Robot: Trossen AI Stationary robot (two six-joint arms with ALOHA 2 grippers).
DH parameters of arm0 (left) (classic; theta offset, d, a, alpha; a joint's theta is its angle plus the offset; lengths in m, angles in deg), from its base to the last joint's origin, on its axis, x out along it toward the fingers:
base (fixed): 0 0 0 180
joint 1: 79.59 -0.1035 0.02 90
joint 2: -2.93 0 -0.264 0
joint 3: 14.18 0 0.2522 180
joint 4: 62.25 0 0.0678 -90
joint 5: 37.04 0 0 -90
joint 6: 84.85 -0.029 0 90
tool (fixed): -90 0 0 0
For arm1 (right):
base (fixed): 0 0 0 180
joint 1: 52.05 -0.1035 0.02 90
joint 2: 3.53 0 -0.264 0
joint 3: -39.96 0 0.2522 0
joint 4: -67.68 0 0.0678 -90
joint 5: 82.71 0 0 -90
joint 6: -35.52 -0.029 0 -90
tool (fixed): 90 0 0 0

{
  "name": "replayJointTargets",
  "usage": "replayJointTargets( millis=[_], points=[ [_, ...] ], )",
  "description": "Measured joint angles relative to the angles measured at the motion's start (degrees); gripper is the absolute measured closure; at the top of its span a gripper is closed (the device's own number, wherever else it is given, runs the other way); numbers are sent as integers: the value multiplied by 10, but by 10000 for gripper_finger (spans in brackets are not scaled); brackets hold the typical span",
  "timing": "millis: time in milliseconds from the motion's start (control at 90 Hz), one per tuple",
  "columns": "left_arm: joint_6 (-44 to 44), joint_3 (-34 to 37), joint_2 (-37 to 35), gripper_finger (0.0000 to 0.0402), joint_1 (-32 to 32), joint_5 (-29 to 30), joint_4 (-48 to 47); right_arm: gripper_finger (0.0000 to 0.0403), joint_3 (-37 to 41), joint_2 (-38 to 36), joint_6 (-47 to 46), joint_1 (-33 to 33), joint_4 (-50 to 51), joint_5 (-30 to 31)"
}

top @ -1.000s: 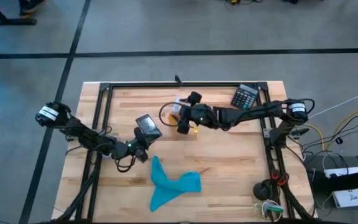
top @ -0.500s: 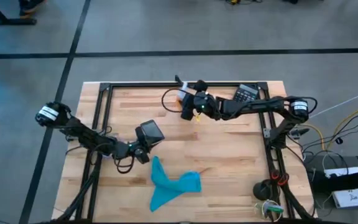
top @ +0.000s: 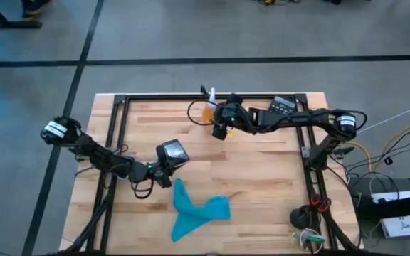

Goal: Apply microfiber cloth
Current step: Spray the back of the pink cellphone using yellow spray bottle

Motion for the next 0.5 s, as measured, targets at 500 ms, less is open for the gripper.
replayJointTargets(
  millis=[500],
  points=[
    [118, -2, 0, 384, 1, -162, 8, 48, -1, -32, -29, -122, 110, 0]
  ],
)
